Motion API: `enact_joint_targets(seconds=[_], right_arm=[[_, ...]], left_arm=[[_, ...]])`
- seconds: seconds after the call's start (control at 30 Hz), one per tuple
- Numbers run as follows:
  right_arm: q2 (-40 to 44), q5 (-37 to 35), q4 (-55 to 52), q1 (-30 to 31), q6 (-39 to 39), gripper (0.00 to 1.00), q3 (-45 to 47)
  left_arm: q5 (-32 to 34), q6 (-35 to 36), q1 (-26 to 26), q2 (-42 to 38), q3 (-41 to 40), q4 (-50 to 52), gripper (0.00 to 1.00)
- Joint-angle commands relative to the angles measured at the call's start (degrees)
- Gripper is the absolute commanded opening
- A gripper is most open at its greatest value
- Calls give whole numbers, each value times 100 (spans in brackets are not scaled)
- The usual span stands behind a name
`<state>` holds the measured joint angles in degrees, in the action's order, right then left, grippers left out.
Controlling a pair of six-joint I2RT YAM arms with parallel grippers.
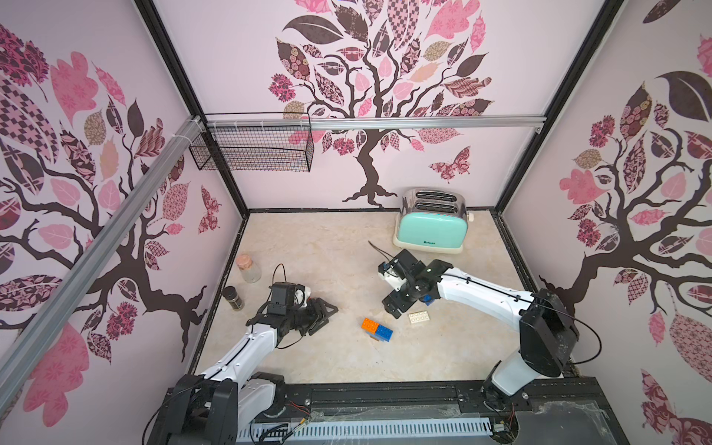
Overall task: Assemble a heart with lego
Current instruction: Pick up the lego brick from the center of the board.
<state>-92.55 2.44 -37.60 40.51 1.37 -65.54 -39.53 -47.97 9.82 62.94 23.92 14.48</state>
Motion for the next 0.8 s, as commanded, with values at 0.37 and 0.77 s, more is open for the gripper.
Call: enact_joint_targets(seconds=[0.37, 0.77], right_arm=[[-284, 797, 695, -632, -889, 89, 1024], [551, 905, 487, -632, -1164, 87, 1622]], left_arm=[[5, 6, 100, -15, 0, -269, 59], [15, -16, 116, -48, -23, -303, 59]])
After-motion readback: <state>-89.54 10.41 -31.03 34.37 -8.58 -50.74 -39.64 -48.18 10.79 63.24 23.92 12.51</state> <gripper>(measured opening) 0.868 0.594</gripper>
